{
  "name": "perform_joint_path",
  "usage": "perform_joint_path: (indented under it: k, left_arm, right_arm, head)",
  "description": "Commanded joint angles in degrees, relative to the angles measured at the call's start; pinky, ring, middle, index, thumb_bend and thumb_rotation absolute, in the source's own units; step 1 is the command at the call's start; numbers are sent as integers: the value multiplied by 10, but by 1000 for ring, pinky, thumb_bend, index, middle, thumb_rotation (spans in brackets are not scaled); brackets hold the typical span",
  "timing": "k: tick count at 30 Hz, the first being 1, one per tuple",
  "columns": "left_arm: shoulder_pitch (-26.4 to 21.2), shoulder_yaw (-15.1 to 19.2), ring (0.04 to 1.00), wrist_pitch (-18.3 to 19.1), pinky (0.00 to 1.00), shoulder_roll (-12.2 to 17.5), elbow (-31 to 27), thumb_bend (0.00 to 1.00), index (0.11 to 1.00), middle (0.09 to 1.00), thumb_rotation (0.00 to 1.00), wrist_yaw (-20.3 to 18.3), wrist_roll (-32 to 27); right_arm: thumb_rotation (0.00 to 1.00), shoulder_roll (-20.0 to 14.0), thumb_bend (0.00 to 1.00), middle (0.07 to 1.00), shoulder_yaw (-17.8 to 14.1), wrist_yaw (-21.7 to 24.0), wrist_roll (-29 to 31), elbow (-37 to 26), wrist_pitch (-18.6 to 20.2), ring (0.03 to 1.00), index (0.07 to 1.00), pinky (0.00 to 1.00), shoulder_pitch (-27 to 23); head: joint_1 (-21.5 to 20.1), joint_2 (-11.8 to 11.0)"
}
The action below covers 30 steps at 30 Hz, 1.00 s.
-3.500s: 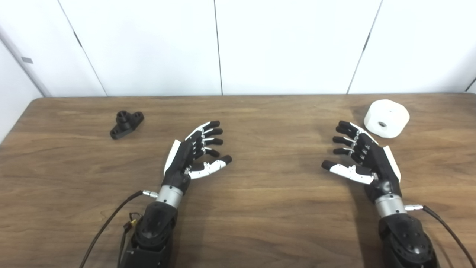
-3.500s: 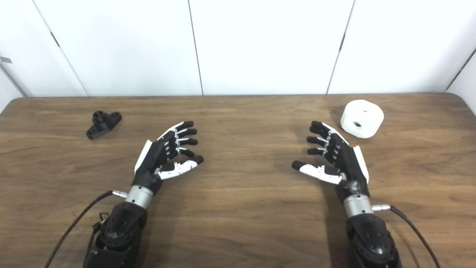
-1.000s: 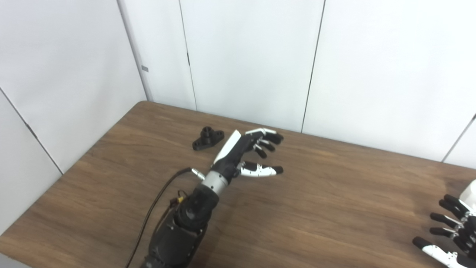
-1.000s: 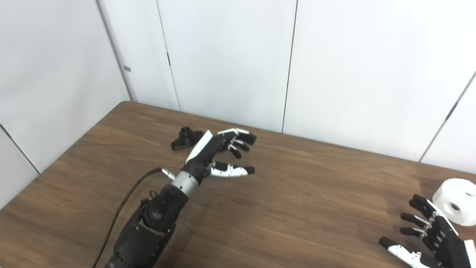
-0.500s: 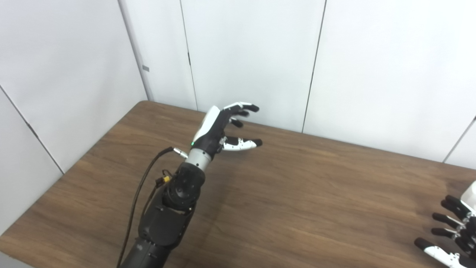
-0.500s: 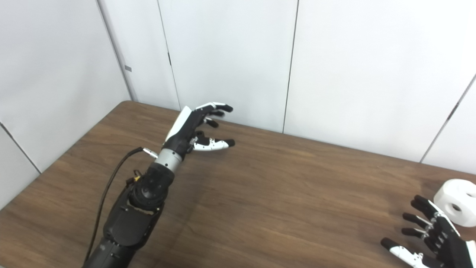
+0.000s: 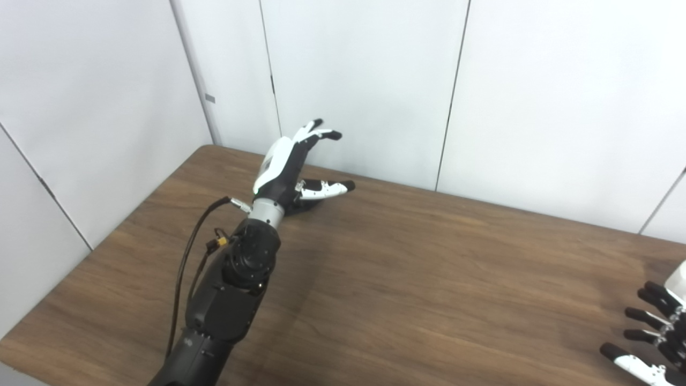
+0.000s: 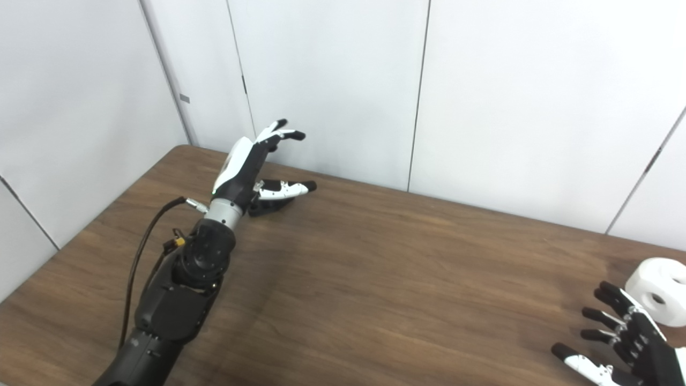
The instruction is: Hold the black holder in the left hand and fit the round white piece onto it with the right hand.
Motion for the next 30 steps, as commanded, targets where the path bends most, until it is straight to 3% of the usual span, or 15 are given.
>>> perform_joint_path:
  k: [1,9,16,24,30]
  left_arm:
    - [-39,5,1000,7,919,26,-9,875,818,1000,179,14,19]
    - [-45,-3,1000,41,978,47,10,937,840,1000,238,16,53]
    - [-45,-8,1000,59,973,61,37,960,852,1000,277,23,73]
    - [-41,-9,1000,66,967,74,60,989,833,1000,315,19,67]
    - [-43,-9,1000,74,998,76,79,984,815,1000,287,19,63]
  right_arm:
    - [33,-7,717,836,-6,-1,5,-15,-17,732,821,577,-10]
    - [63,-10,723,836,-5,0,4,-17,-16,734,822,586,-8]
    - [73,-12,730,840,-7,3,9,-15,-19,729,822,571,-7]
    - [105,-12,737,850,-7,3,5,-16,-18,730,827,575,-6]
    - [96,-13,734,839,-8,4,6,-18,-17,728,822,580,-5]
  head:
    - [0,1]
    - [2,3]
    - [4,3]
    - [2,6]
    - [0,8]
